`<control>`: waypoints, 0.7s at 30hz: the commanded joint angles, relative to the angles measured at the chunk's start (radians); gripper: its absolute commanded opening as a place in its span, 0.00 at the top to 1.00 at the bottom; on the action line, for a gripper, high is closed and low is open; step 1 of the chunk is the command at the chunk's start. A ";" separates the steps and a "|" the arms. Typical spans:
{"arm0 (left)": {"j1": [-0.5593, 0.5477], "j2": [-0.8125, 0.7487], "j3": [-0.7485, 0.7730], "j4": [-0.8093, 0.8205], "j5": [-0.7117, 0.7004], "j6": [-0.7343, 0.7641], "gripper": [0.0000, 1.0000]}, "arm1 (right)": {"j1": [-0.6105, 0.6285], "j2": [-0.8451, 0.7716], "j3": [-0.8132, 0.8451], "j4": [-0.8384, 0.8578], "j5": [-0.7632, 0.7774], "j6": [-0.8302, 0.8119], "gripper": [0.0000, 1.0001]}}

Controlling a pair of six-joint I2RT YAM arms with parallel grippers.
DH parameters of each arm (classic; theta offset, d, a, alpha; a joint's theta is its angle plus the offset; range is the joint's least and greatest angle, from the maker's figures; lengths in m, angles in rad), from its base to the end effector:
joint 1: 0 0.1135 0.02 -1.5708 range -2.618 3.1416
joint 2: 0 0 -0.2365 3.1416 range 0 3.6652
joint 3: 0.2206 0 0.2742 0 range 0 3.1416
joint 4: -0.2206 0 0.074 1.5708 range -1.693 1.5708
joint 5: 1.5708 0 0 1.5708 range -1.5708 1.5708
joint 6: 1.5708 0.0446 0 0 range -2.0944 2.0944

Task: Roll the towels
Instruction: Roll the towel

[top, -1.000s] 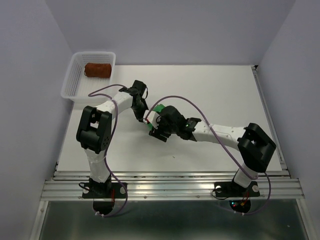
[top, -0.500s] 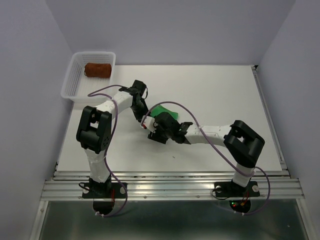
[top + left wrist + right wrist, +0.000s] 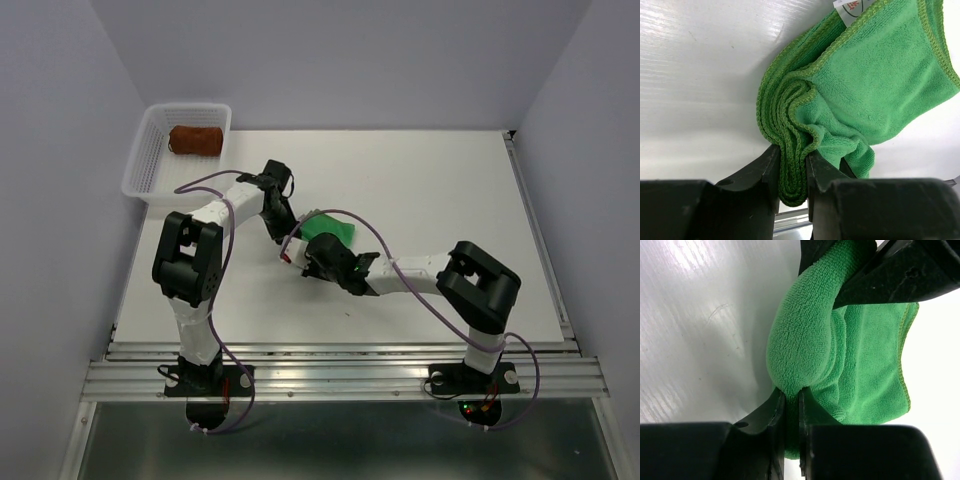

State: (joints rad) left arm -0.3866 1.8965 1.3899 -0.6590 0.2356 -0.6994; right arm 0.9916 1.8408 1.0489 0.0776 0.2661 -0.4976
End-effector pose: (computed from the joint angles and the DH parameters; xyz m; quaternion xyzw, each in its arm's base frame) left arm 0.3712 -0.1623 0.1523 -0.1282 0.9646 -0.2018 0.1116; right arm 0.2299 0.3301 0.1165 -0.5705 0.7004 -0.0164 0.4286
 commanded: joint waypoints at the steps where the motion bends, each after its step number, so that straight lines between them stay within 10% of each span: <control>1: 0.015 -0.059 0.021 -0.036 -0.004 0.008 0.70 | -0.001 0.018 -0.007 -0.025 -0.043 0.047 0.99; 7: 0.020 -0.106 0.006 -0.011 -0.035 0.006 0.35 | -0.096 -0.017 0.086 -0.171 -0.247 0.229 0.99; 21: 0.045 -0.180 -0.008 0.027 -0.091 0.000 0.12 | -0.324 0.064 0.227 -0.312 -0.804 0.482 0.99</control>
State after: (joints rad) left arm -0.3573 1.7874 1.3891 -0.6537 0.1707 -0.6994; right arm 0.7170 1.8610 1.2217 -0.1772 -0.3508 -0.1040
